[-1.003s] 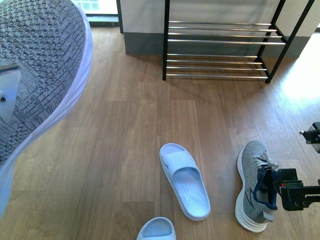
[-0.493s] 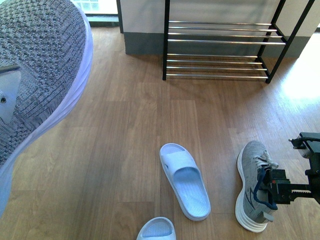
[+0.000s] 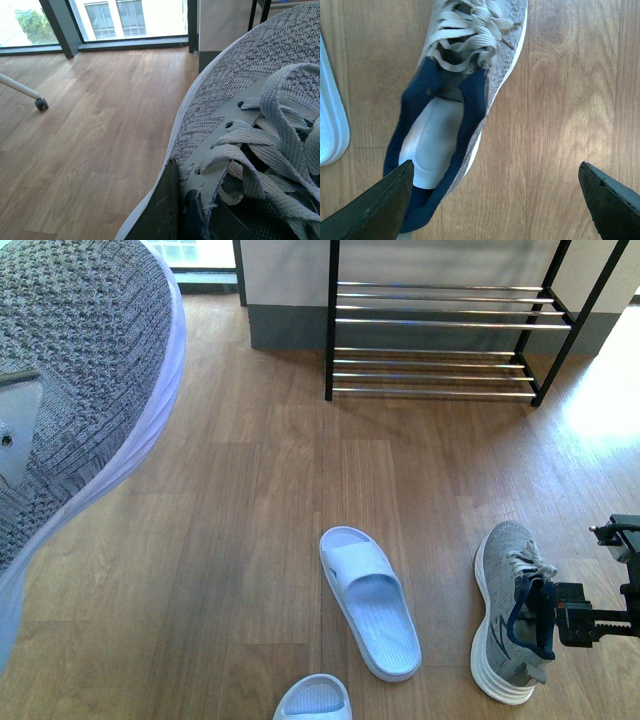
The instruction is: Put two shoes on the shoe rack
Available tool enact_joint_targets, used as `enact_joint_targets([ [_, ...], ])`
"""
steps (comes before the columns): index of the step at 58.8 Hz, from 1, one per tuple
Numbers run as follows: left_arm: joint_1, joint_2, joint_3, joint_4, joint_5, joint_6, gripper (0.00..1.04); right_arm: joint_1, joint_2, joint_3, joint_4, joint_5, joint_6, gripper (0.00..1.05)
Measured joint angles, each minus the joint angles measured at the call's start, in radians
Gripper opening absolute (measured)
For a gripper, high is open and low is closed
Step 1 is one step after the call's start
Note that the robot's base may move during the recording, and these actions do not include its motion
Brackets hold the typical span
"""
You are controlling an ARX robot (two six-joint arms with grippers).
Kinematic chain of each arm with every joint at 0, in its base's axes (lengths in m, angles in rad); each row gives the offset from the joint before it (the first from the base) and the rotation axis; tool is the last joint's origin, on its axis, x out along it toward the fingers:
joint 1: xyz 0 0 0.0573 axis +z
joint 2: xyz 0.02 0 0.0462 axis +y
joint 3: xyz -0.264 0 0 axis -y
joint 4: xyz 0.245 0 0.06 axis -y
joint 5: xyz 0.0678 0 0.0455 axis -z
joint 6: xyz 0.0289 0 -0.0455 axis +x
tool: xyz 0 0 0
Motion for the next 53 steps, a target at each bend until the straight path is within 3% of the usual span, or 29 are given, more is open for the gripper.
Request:
enact_joint_targets([
  [53,0.000,0.000,0.000,0.000,0.000,0.000,0.02,0.013,0.212,0.238,0.000,-0.056,0.082,0.95],
])
